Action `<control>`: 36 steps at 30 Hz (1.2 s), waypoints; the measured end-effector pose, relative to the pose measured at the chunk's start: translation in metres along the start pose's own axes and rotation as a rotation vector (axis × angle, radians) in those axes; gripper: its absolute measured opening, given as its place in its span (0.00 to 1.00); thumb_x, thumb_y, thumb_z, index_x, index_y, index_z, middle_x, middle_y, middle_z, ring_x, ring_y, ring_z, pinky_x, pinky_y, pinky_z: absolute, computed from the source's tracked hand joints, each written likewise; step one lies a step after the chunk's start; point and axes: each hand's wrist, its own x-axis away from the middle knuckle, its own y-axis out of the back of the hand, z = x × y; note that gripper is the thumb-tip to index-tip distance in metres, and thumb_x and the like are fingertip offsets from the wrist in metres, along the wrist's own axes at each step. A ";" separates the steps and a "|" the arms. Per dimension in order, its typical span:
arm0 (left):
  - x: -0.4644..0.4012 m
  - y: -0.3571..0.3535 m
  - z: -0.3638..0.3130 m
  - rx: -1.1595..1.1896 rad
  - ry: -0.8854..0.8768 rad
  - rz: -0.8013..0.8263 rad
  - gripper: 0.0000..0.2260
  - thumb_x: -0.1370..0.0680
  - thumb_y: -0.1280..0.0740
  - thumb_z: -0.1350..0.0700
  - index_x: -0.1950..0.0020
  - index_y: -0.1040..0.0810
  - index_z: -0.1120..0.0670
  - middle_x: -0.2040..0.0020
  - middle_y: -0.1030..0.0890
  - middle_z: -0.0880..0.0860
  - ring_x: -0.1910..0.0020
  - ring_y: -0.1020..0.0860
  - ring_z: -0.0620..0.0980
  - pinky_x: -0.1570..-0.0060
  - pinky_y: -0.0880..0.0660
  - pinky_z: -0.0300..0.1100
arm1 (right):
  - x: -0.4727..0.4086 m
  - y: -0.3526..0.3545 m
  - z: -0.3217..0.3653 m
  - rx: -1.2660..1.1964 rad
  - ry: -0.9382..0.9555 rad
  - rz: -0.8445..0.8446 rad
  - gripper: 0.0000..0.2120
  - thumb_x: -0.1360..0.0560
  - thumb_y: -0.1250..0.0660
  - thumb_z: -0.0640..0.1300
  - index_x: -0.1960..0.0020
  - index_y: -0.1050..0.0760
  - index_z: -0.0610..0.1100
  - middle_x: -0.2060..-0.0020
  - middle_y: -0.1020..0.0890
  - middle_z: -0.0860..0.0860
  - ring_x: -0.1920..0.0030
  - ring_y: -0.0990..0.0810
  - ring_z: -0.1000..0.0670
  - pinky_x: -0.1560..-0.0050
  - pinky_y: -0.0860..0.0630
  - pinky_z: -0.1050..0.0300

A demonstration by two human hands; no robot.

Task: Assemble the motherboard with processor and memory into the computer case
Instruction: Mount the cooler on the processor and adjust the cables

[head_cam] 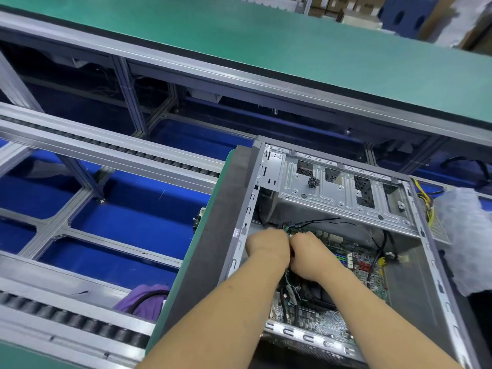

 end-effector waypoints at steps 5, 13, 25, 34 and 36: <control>0.000 0.047 0.011 -0.142 -0.419 -0.244 0.07 0.21 0.41 0.61 0.46 0.26 0.55 0.54 0.24 0.54 0.53 0.23 0.57 0.58 0.31 0.48 | 0.004 0.000 -0.004 -0.018 0.033 -0.018 0.12 0.31 0.36 0.33 0.67 0.37 0.42 0.67 0.28 0.42 0.64 0.32 0.44 0.67 0.36 0.52; -0.002 0.070 0.045 -0.128 -0.516 -0.627 0.05 0.24 0.42 0.59 0.58 0.30 0.52 0.63 0.26 0.49 0.61 0.29 0.54 0.57 0.35 0.48 | 0.005 0.002 -0.002 -0.062 0.016 -0.028 0.05 0.25 0.33 0.38 0.57 0.19 0.39 0.59 0.17 0.44 0.56 0.19 0.42 0.54 0.19 0.52; -0.011 0.056 0.057 0.344 -0.009 -0.751 0.14 0.23 0.38 0.53 0.38 0.31 0.52 0.44 0.28 0.53 0.50 0.29 0.53 0.55 0.25 0.50 | 0.001 -0.006 0.000 -0.036 0.007 -0.030 0.07 0.23 0.34 0.37 0.48 0.18 0.42 0.50 0.17 0.43 0.47 0.21 0.44 0.53 0.27 0.58; -0.009 0.059 0.055 0.362 0.045 -0.732 0.13 0.23 0.40 0.52 0.40 0.32 0.53 0.48 0.26 0.53 0.52 0.28 0.55 0.61 0.27 0.49 | -0.003 -0.006 -0.001 -0.020 -0.003 -0.003 0.08 0.23 0.32 0.39 0.59 0.26 0.48 0.58 0.22 0.46 0.55 0.24 0.46 0.56 0.27 0.58; -0.009 0.059 0.055 0.363 0.051 -0.728 0.13 0.23 0.40 0.52 0.40 0.33 0.53 0.48 0.26 0.53 0.53 0.28 0.56 0.60 0.26 0.50 | -0.001 -0.006 -0.002 0.000 0.016 -0.004 0.04 0.24 0.33 0.39 0.57 0.24 0.45 0.59 0.21 0.47 0.57 0.22 0.46 0.57 0.23 0.55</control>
